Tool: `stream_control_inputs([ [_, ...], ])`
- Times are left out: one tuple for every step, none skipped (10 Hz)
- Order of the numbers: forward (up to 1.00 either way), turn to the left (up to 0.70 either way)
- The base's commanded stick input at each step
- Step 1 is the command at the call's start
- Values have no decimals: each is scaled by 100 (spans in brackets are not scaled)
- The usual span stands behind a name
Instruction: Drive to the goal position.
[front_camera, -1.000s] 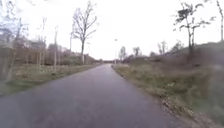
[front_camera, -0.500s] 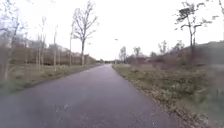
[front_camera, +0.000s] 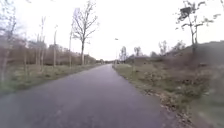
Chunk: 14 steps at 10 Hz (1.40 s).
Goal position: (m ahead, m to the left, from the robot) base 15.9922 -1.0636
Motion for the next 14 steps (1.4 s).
stream_control_inputs([
  [70, 0],
  [70, 0],
  [70, 0],
  [70, 0],
  [70, 0],
  [70, 0],
  [70, 0],
  [70, 0],
  [70, 0],
  [70, 0],
  [70, 0],
  [70, 0],
  [70, 0],
  [70, 0],
])
